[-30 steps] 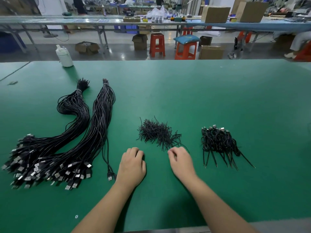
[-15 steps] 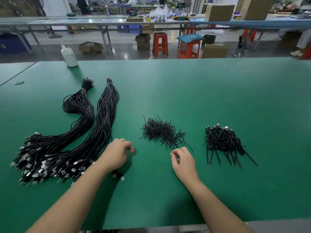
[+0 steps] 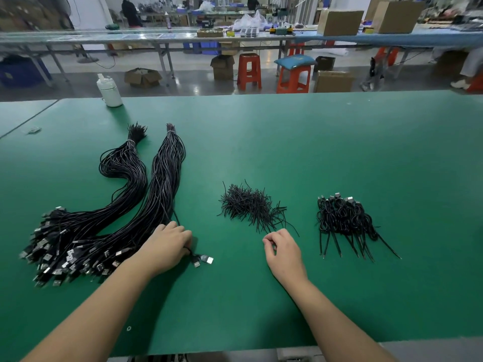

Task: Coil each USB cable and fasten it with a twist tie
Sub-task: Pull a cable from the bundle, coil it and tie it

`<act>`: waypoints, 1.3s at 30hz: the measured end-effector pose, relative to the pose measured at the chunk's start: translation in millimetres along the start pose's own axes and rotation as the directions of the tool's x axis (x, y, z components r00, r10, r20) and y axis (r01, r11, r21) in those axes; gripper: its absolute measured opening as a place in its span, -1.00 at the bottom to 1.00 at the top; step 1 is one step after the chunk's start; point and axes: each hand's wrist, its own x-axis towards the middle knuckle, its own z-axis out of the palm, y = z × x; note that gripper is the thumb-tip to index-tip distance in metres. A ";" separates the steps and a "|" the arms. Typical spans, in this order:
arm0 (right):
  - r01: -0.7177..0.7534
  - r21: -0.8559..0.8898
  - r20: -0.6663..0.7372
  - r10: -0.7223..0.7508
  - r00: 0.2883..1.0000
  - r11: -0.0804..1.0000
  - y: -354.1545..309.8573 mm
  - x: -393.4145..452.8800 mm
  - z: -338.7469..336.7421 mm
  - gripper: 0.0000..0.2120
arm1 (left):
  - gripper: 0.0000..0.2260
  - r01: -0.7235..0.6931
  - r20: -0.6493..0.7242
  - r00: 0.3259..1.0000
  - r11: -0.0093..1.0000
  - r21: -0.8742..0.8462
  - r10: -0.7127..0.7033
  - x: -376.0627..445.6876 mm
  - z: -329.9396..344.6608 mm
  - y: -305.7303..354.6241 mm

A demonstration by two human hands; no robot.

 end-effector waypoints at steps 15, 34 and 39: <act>0.023 0.011 -0.014 -0.023 1.000 1.000 -4.4 -1.0 -3.0 -0.82 | -0.77 0.107 0.023 0.921 0.198 -0.974 -0.388 22.1 -19.1 127.2; 0.181 0.079 -0.021 -0.180 0.983 0.980 -10.0 -11.9 -8.7 -0.82 | -0.84 -0.035 -0.056 0.930 0.064 -0.997 -0.364 40.3 -20.6 168.4; 0.161 0.060 0.015 -0.163 0.987 0.985 -10.6 -11.7 -9.2 -0.77 | -0.81 -0.073 -0.108 0.947 0.125 -0.989 -0.302 47.5 -19.5 166.5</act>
